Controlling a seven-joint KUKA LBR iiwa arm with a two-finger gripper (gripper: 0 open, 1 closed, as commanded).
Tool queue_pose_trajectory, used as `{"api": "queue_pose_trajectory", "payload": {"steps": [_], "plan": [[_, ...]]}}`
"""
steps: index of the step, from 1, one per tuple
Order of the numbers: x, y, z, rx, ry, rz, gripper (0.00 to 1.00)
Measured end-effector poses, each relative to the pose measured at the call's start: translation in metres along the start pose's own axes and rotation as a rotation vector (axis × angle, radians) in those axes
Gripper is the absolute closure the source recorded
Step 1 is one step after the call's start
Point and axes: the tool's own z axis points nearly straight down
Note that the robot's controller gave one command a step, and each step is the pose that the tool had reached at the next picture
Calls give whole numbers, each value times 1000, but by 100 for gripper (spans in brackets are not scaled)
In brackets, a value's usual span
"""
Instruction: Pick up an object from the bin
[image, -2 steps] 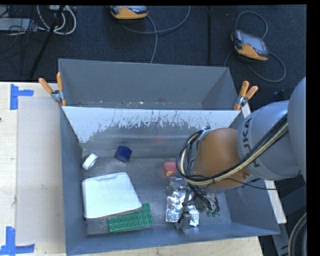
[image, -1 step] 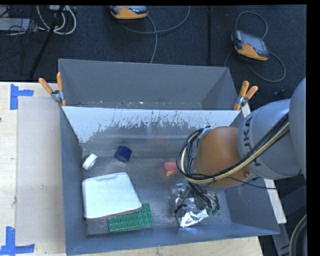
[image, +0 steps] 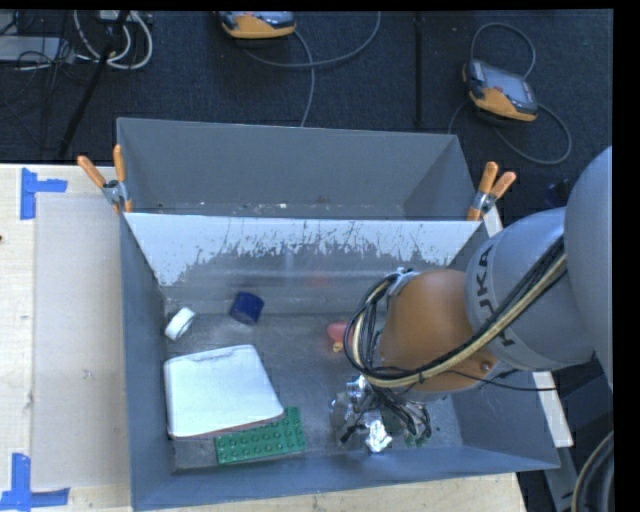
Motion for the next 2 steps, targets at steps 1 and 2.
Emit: {"api": "queue_pose_trajectory", "payload": {"steps": [1, 2], "plan": [[-4, -1, -2, 1, -14, 1, 0], [-4, -1, -2, 1, -14, 2, 0]]}}
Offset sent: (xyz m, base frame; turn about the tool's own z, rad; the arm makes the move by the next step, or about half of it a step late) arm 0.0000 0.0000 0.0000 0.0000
